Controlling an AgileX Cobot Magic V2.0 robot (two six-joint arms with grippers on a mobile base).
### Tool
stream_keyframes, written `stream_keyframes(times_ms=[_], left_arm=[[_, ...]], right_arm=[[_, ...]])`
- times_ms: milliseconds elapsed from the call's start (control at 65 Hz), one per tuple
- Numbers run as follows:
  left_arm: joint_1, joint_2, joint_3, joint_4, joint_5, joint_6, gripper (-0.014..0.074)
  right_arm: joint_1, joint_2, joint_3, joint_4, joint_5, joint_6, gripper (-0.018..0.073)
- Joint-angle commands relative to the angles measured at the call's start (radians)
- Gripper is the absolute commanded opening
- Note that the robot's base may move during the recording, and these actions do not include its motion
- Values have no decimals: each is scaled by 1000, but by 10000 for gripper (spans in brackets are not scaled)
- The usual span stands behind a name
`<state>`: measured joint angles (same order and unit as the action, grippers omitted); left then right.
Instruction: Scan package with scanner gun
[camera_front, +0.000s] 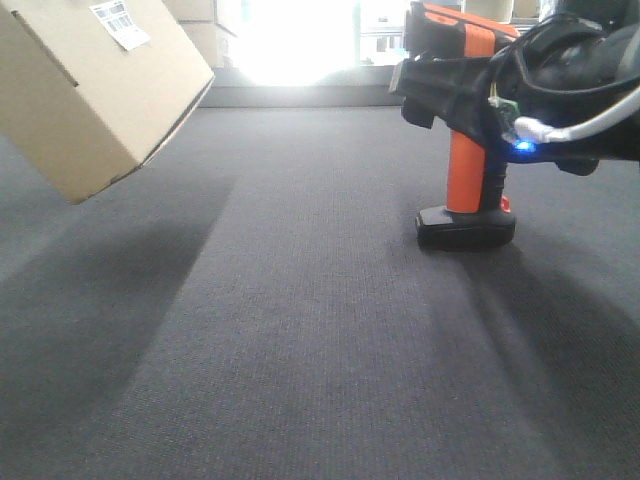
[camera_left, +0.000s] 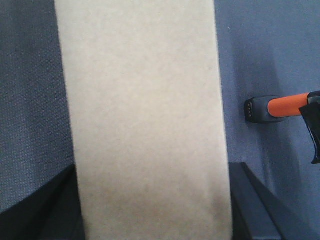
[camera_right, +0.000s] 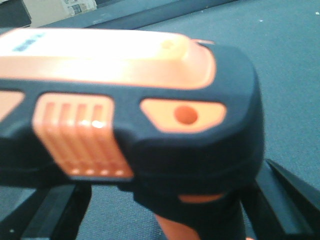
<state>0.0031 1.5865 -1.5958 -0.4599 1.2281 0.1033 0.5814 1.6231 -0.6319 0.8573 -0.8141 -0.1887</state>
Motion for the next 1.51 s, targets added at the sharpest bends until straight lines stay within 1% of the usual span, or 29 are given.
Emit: stream_keyframes(times_ms=[0,92,431,584,830,1199,1492], left_arm=[[3,-14,-1,-27,-7,1,-111],[3,-14,-1,-27,-7,1,-111],[3,-14,-1,-27,-7,1,-111],[3,-14,-1,-27,-7,1,-111],[3,-14,-1,-27,-7,1,-111],[3,-14,-1,-27,-7,1,-111],[3,-14,-1,-27,-7,1,-111]], right_arm=[[1,11,-7,-7,-24,-6,487],[1,11,-7,-7,-27,-31,487],[1,11,-7,-7,-63,-43,487],[1,11,-7,-5,-83,-69,487],[1,11,-7,48,-91,-70,487],[-1,12,-9,47,-97,-70,487],[-1,59,-65,56,-75,-70,487]])
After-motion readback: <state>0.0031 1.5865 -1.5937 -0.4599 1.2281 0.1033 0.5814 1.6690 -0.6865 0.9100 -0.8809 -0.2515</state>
